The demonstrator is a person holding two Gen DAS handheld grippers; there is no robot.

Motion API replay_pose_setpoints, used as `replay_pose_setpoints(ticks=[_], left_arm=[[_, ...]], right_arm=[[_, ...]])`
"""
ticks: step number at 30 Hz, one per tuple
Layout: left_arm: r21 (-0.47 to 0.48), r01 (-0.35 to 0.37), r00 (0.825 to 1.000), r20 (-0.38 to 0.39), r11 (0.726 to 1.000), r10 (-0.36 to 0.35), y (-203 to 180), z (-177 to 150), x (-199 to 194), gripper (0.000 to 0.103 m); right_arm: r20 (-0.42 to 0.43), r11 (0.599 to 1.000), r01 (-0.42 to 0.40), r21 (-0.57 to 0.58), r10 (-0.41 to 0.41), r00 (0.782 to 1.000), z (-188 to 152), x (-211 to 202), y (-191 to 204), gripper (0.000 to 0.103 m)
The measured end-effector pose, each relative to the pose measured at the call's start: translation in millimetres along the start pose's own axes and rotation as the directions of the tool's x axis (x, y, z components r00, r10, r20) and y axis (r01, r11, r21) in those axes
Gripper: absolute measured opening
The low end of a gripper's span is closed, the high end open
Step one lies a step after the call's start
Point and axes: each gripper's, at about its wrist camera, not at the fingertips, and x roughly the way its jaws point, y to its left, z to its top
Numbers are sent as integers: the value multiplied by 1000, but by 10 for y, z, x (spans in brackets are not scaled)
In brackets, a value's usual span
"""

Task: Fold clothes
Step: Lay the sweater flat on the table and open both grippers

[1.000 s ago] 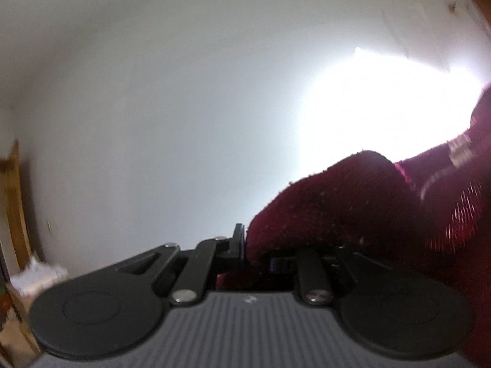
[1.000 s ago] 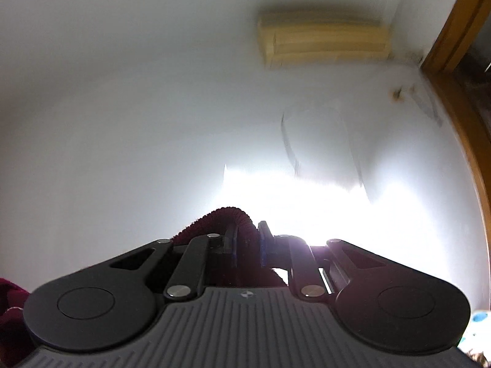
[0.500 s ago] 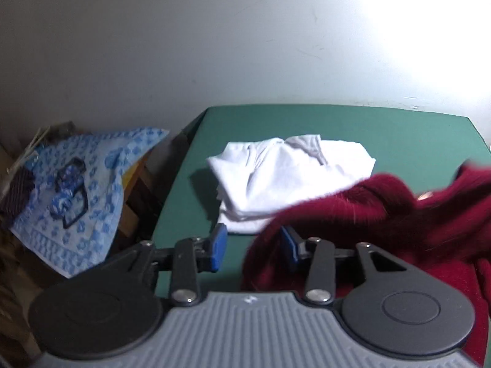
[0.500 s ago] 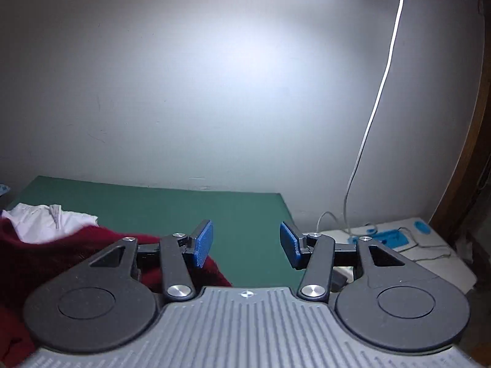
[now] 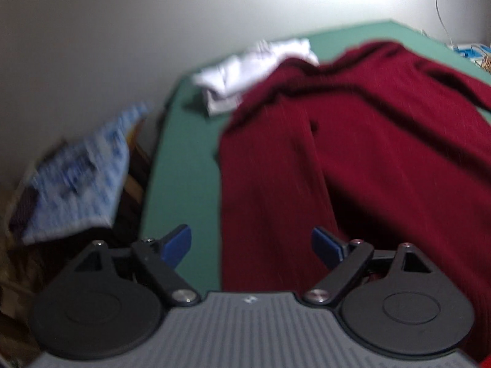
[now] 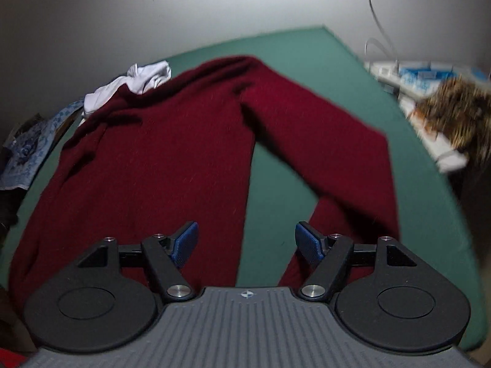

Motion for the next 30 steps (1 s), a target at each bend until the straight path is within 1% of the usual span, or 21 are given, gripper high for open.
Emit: replay_pose_setpoints(ticks=[1, 2, 3, 5, 7, 9, 10, 11, 12, 13, 14, 15, 17, 19, 20, 21, 22, 25, 27, 28, 30], left_arm=[[2, 8, 999, -33, 1000, -8, 7, -52, 69, 85], [9, 10, 998, -56, 1000, -10, 22, -100, 121, 86], [11, 15, 997, -72, 1000, -15, 41, -137, 164, 89], [3, 33, 997, -65, 999, -33, 98, -164, 217, 100], [-6, 52, 997, -50, 999, -52, 153, -188, 268, 102], [-10, 82, 996, -32, 997, -83, 183, -210, 303, 97], [-17, 109, 994, -26, 994, -109, 189, -199, 304, 88], [-26, 142, 990, -23, 990, -142, 204, -180, 305, 76], [-34, 174, 984, -20, 984, -175, 220, -162, 306, 68], [-42, 201, 979, -18, 979, -202, 240, -142, 313, 53], [-47, 218, 976, -17, 975, -219, 266, -120, 329, 43], [-46, 221, 975, -13, 974, -222, 295, -98, 343, 39], [-16, 152, 988, 2, 988, -152, 357, -44, 386, 8], [-28, 137, 991, 0, 990, -137, 517, 15, 464, 8], [-42, 123, 992, 2, 992, -123, 612, 39, 494, 8], [-46, 73, 997, 7, 996, -72, 699, 62, 517, 4], [-50, 22, 1000, 11, 998, -22, 787, 86, 541, 0], [-98, -78, 996, 32, 992, 82, 1130, 139, 541, 0], [-144, -143, 988, 32, 979, 149, 1398, 178, 512, 0], [-157, -147, 987, 35, 977, 154, 1497, 186, 476, 0], [-150, -65, 996, 54, 987, 73, 1588, 168, 332, 3]], right_arm=[[-37, 999, -19, 44, 21, 999, -65, 74, -5, 72], [-69, 996, -34, 82, 40, 997, -128, 139, -3, 72], [-71, 997, -35, 72, 40, 997, -174, 137, 60, 72], [-76, 998, -32, 50, 36, 996, -270, 133, 186, 72], [-84, 1000, 4, 19, -2, 996, -387, 129, 307, 72], [-86, 1000, 14, 12, -13, 996, -532, 114, 404, 69], [-83, 1000, 18, 15, -16, 996, -571, 108, 444, 68], [-70, 999, 32, 16, -30, 997, -643, 85, 483, 66], [-51, 999, 53, 8, -52, 997, -705, 66, 521, 63], [-41, 997, 74, -1, -74, 996, -739, 65, 562, 61], [-31, 995, 96, -10, -96, 995, -773, 64, 605, 57], [-21, 992, 123, -20, -123, 992, -802, 70, 651, 55], [-9, 985, 170, -39, -170, 985, -852, 73, 712, 55], [5, 978, 204, -48, -204, 979, -899, 87, 758, 58], [14, 977, 207, -57, -207, 978, -923, 93, 780, 66], [21, 977, 205, -65, -204, 979, -949, 99, 791, 74], [28, 976, 203, -73, -202, 979, -974, 104, 801, 77], [37, 970, 221, -97, -219, 975, -1022, 123, 863, 84], [44, 972, 220, -85, -217, 975, -1033, 121, 880, 89], [56, 974, 216, -69, -212, 976, -1045, 110, 866, 90], [91, 979, 204, -8, -203, 975, -1071, 83, 822, 91]])
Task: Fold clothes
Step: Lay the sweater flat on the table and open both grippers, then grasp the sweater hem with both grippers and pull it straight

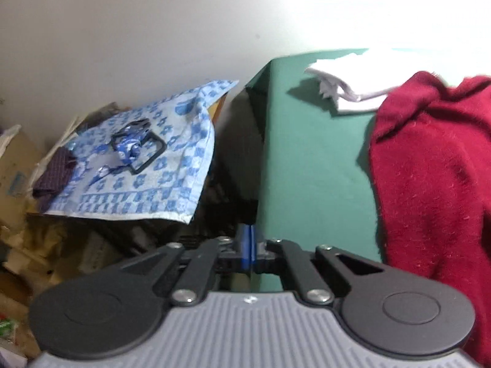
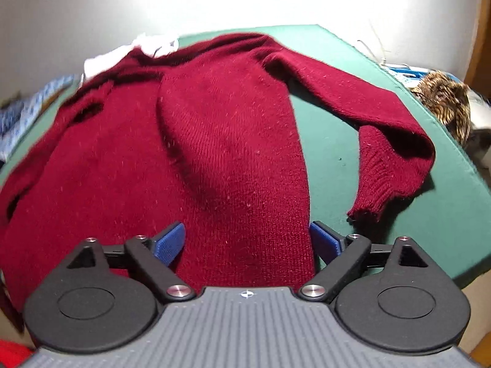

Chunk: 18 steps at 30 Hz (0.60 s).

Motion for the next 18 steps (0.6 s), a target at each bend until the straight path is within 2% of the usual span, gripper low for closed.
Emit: replay_pose_setpoints(ticks=[1, 2, 3, 4, 5, 7, 9, 10, 12, 13, 15, 16, 17, 18], left_arm=[[9, 46, 999, 2, 999, -46, 17, -19, -75, 5], [32, 98, 995, 0, 995, -98, -36, -83, -155, 18], [58, 145, 989, -7, 988, -144, -133, -175, -215, 35], [87, 182, 983, -17, 979, -181, -254, -283, -259, 69], [112, 216, 976, -29, 970, -214, -374, -402, -302, 75], [126, 287, 958, -66, 950, -280, -581, -630, -363, 73], [115, 340, 939, -88, 933, -332, -750, -772, -380, 78], [114, 341, 939, -89, 933, -333, -819, -824, -369, 86], [130, 290, 956, -75, 948, -282, -920, -904, -310, 91], [125, 276, 961, -68, 953, -269, -953, -927, -286, 91], [77, 296, 955, -62, 952, -291, -947, -882, -266, 74], [55, 308, 950, -60, 950, -305, -940, -852, -259, 51], [35, 313, 949, -56, 949, -311, -925, -823, -247, 14], [12, 310, 950, -53, 951, -309, -888, -797, -221, 13]], right_arm=[[18, 999, -4, 37, 3, 1000, -11, -7, -27, 91], [36, 997, -8, 73, 6, 999, -21, -13, -52, 93], [44, 995, -12, 95, 8, 999, -19, -5, -51, 96], [37, 996, -4, 87, 1, 999, -2, 24, -5, 97], [31, 997, 4, 79, -6, 1000, 14, 52, 40, 98], [18, 999, 26, 48, -27, 999, 33, 92, 121, 99], [17, 999, 44, 22, -44, 999, 22, 102, 163, 99], [17, 999, 48, 21, -49, 999, 17, 101, 166, 99], [4, 998, 60, 3, -60, 998, 12, 96, 189, 99], [-9, 997, 68, -21, -68, 998, 17, 105, 212, 99], [-26, 996, 78, -47, -79, 997, 24, 110, 228, 98], [-29, 996, 80, -49, -82, 996, 25, 107, 224, 97], [-22, 995, 85, -42, -86, 996, 20, 99, 213, 95], [-15, 995, 90, -35, -91, 996, 13, 90, 204, 91]])
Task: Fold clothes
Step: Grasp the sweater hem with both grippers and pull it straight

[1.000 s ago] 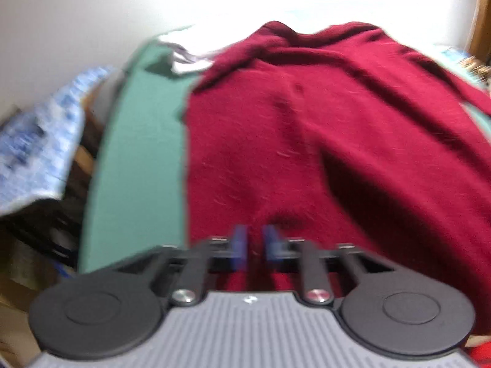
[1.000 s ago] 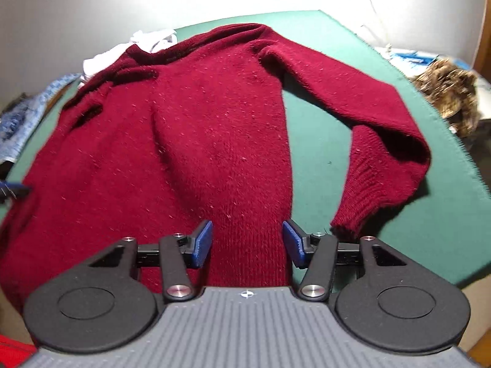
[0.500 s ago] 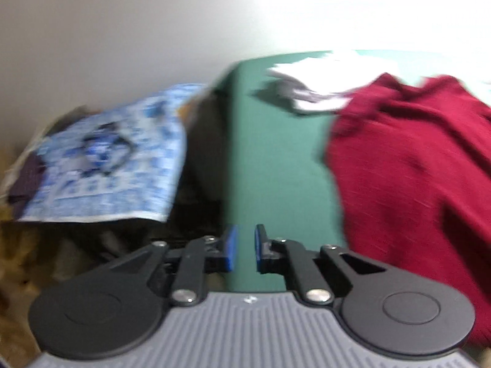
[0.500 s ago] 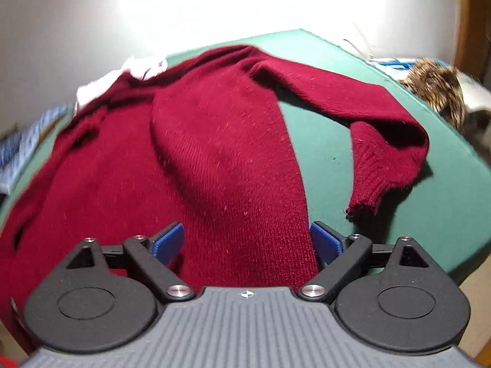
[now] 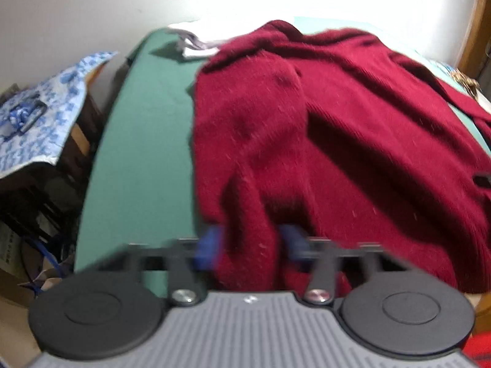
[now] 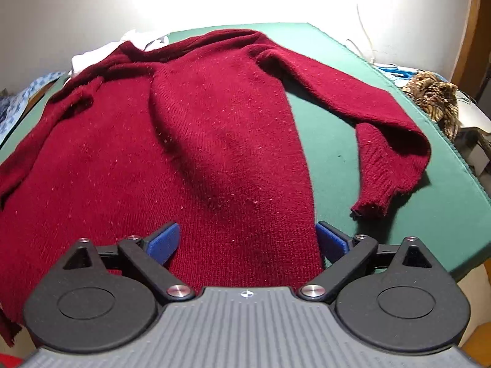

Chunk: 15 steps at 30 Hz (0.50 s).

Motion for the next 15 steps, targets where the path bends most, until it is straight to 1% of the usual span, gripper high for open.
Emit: replay_pose_setpoints(ticks=[1, 2, 3, 4, 5, 6, 8, 10, 11, 12, 13, 14, 15], left_arm=[[-35, 6, 1000, -1, 999, -6, 64, 21, 16, 12], [-71, 8, 1000, 0, 997, -8, 131, 28, 14, 12], [-101, -1, 1000, 5, 995, 2, 201, 30, -7, 12], [-116, -30, 999, 14, 993, 32, 276, 37, -46, 12], [-122, -72, 997, 25, 990, 76, 358, 47, -106, 12], [-126, -113, 993, 32, 986, 118, 436, 57, -160, 12], [-140, -186, 981, 37, 973, 193, 633, 90, -247, 12], [-152, -276, 958, 30, 949, 284, 867, 141, -322, 13], [-157, -320, 944, 25, 934, 328, 980, 166, -358, 18], [-160, -363, 929, 19, 918, 370, 1079, 191, -388, 25], [-159, -401, 913, 15, 902, 408, 1157, 204, -429, 34], [-153, -430, 899, 16, 890, 437, 1214, 192, -503, 40], [-148, -459, 885, 17, 876, 466, 1272, 179, -576, 40]], right_arm=[[11, 1000, 8, 3, -8, 1000, -16, -13, -3, 89], [25, 1000, 15, 8, -15, 1000, -38, -31, 2, 84], [39, 1000, 21, 13, -21, 999, -59, -49, 5, 73], [53, 1000, 17, 20, -18, 998, -74, -70, -11, 66], [65, 1000, 12, 26, -14, 998, -88, -89, -28, 52], [67, 999, 6, 33, -8, 998, -90, -97, -49, 42], [69, 999, -6, 46, 3, 998, -94, -112, -91, 37], [66, 999, -9, 49, 6, 998, -97, -118, -104, 35], [67, 999, -7, 41, 4, 998, -101, -119, -94, 35], [69, 999, -4, 34, 2, 998, -105, -120, -83, 35], [70, 1000, -1, 26, -1, 998, -108, -120, -73, 36], [70, 1000, 1, 20, -2, 998, -111, -120, -69, 37], [69, 1000, -2, 24, 1, 998, -113, -123, -80, 39]])
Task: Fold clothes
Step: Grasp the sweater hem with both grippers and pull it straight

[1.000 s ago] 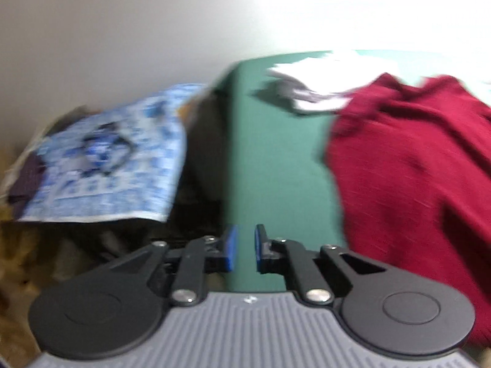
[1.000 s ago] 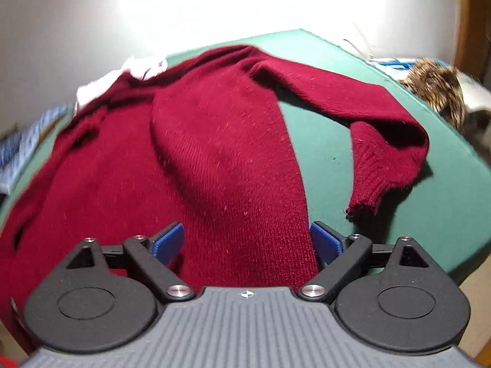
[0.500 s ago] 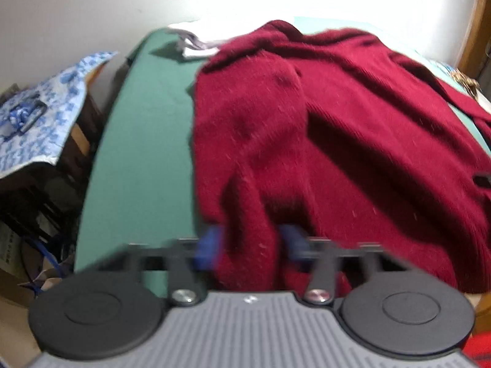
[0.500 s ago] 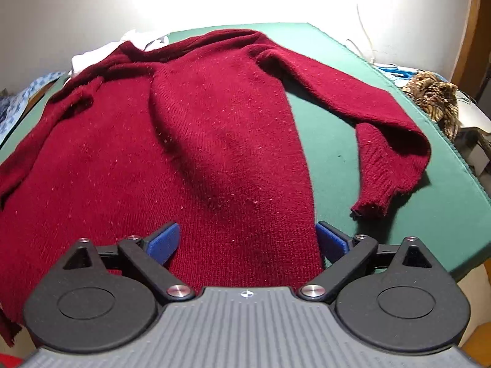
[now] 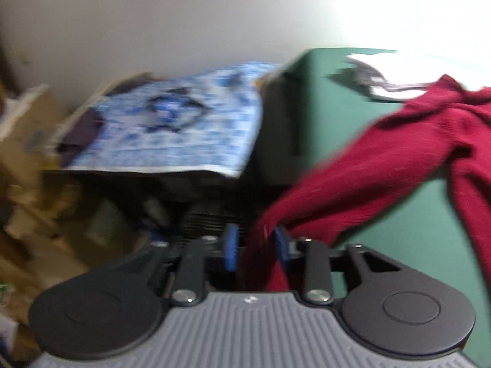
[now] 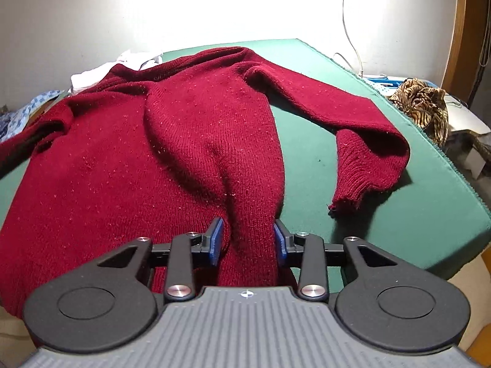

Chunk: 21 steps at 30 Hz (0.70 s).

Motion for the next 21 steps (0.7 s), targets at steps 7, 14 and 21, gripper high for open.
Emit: replay_pose_setpoints(ticks=[7, 14, 21], left_arm=[[37, 275, 961, 27, 961, -276, -70, -335, -694, 65], [141, 576, 818, -98, 805, -567, -1331, -851, -994, 83], [9, 595, 796, -148, 804, -587, -1837, -844, -857, 63]], right_arm=[[2, 1000, -14, -18, 14, 1000, -34, -8, -14, 54], [-7, 997, -43, -70, 43, 999, -34, 28, 73, 76], [-26, 983, -120, -138, 118, 993, -43, -12, -17, 68]])
